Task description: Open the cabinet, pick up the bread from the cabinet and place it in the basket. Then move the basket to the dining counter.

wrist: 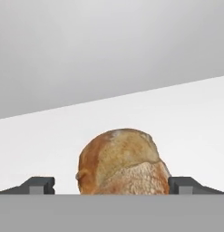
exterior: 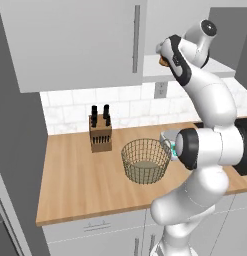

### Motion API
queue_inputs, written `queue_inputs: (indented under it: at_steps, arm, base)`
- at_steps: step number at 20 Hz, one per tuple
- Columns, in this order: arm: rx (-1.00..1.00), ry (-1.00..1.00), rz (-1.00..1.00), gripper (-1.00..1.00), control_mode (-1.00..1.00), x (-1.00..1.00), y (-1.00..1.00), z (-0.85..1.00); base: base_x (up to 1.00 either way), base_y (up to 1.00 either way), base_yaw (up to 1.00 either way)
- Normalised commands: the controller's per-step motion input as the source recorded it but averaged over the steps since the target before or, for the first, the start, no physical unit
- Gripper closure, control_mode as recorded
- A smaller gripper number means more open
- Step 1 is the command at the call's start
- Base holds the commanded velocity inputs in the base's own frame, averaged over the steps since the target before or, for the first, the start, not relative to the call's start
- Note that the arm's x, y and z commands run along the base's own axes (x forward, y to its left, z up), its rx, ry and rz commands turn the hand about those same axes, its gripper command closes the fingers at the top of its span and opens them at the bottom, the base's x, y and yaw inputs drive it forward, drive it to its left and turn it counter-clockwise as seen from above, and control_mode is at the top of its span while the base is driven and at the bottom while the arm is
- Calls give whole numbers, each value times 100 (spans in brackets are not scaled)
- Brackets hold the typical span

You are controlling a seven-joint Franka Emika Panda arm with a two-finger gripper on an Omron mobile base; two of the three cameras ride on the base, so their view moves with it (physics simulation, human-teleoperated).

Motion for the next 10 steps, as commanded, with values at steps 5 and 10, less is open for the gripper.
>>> queue_inputs:
  at_steps: [5,10]
  arm:
    - [-5,0,3,-100,-100,21,0,-39]
    - [-6,-2,3,-100,-100,25,0,-40]
  base:
    - [0,0,0]
    - [0,0,0]
